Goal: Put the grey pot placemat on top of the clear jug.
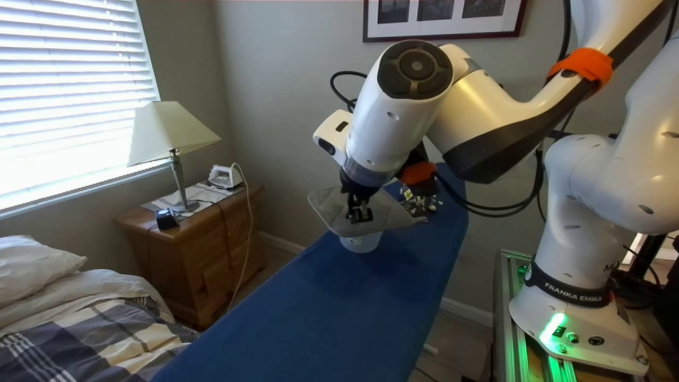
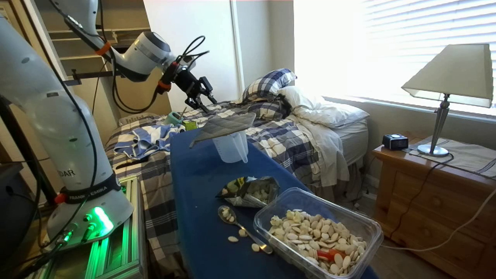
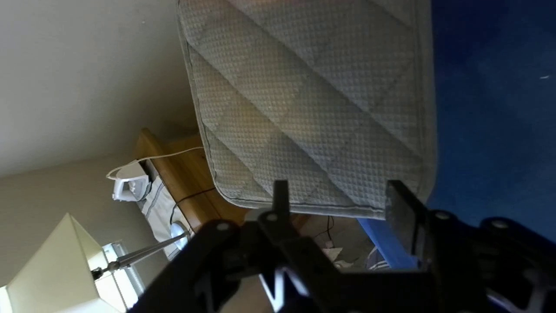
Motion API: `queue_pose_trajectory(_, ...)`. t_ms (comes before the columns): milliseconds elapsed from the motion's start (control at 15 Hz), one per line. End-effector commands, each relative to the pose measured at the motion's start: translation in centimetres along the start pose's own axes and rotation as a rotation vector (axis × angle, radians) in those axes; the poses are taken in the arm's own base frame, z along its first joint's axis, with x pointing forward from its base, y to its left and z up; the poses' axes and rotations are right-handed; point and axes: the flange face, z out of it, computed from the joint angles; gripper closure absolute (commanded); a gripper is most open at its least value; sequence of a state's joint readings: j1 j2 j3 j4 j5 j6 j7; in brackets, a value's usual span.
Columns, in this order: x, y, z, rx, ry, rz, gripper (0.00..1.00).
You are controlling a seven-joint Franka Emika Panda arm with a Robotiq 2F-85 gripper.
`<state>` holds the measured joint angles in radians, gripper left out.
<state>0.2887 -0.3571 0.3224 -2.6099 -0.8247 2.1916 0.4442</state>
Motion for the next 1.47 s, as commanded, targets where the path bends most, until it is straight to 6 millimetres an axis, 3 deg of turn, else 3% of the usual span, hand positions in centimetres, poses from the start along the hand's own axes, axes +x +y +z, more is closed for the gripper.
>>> queue_pose_trajectory(0, 0.3, 0.1, -0.5, 0.025, 0.036, 0.007, 0.10)
queue_pose_trajectory(133, 0.6, 0.7, -1.2, 0.025, 0.060, 0.019, 0.01)
queue_pose_trajectory(467, 0.5, 4.1, -4.1, 0.034, 0.135, 0.147, 0.00)
queue_pose_trajectory(867, -1.7, 6.6, -8.1, 0.097, 0.201, 0.432, 0.00)
queue_pose_trajectory(1400, -6.1, 7.6, -8.7, 0.147, 0.125, 0.837, 0.00)
